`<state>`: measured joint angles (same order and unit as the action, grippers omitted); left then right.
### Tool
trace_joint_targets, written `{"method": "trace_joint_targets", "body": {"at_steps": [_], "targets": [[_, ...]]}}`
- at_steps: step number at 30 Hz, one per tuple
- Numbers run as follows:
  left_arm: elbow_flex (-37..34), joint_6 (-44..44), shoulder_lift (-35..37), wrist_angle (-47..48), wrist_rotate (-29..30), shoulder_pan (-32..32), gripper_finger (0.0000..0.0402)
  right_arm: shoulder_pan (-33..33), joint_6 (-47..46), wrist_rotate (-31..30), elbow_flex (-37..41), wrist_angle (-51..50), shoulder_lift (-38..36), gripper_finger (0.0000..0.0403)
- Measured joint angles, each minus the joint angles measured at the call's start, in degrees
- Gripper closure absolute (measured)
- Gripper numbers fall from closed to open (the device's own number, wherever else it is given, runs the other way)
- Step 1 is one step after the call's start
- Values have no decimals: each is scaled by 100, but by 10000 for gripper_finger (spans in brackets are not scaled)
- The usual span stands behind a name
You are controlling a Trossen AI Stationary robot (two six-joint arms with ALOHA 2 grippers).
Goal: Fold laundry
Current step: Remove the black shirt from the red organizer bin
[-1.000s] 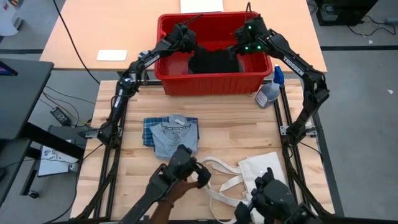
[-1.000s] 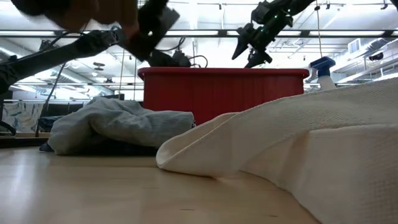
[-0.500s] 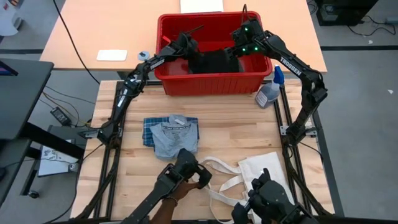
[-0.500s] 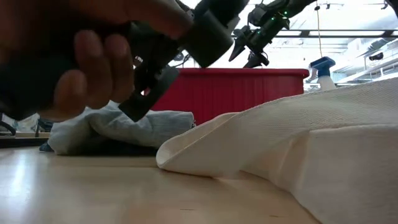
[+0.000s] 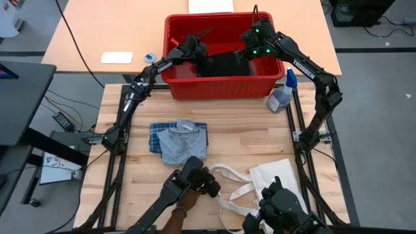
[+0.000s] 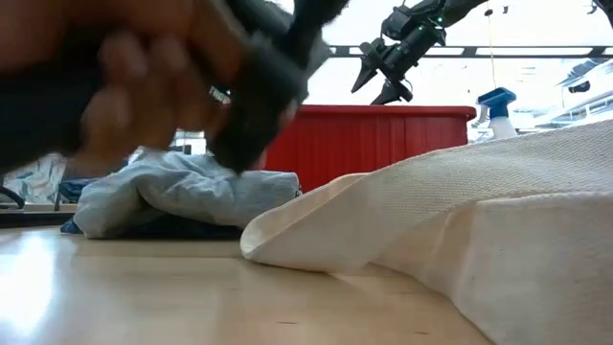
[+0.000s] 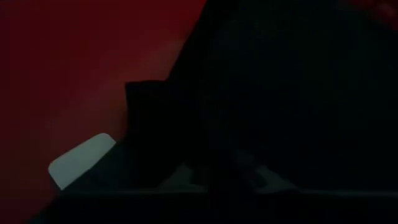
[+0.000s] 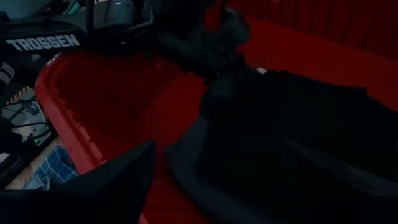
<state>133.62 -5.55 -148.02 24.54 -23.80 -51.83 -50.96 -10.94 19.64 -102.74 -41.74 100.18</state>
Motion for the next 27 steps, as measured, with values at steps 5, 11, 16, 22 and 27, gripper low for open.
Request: {"method": "trace_joint_targets", "body": {"at_steps": [5, 11, 16, 22, 27], "targets": [[98, 331, 431, 2, -36, -14, 389, -7, 45, 0, 0, -12, -2, 59], [160, 1277, 1292, 328, 41, 80, 389, -118, 240, 4, 0, -27, -4, 60], [116, 1731, 1342, 616, 314, 128, 389, -516, -15, 291, -2, -17, 81, 62], [136, 1969, 1335, 947, 25, 133, 389, -884, 21, 269, -1, -48, 214, 59], [138, 2681, 1270, 905, 200, 333, 389, -1173, 262, 452, -4, -56, 504, 47]]}}
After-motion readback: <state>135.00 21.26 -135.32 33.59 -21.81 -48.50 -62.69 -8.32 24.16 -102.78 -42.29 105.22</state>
